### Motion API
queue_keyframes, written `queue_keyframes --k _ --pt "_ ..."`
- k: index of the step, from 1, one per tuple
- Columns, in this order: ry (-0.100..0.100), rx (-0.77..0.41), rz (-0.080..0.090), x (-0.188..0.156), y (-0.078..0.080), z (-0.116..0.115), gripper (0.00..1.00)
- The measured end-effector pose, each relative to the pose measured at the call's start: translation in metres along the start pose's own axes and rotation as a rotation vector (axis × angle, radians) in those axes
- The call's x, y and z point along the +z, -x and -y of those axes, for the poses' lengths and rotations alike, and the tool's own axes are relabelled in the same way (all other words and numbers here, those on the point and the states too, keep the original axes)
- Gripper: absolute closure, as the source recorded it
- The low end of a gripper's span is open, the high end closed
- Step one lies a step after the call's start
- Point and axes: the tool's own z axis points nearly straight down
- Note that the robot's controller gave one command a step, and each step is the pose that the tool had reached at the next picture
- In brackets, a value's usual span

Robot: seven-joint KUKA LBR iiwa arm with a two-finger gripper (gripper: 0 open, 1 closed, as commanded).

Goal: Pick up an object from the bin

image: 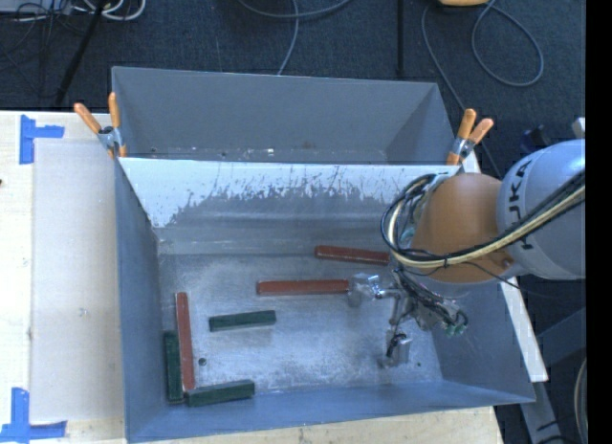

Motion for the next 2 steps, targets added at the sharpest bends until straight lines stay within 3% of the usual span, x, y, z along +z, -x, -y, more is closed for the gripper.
queue_keyframes --k 1,2 --pt "-0.003 -0.094 0.015 -0.077 0.074 -0.097 0.00" --pt "-0.004 -0.160 0.001 -0.001 0.082 -0.080 0.00"
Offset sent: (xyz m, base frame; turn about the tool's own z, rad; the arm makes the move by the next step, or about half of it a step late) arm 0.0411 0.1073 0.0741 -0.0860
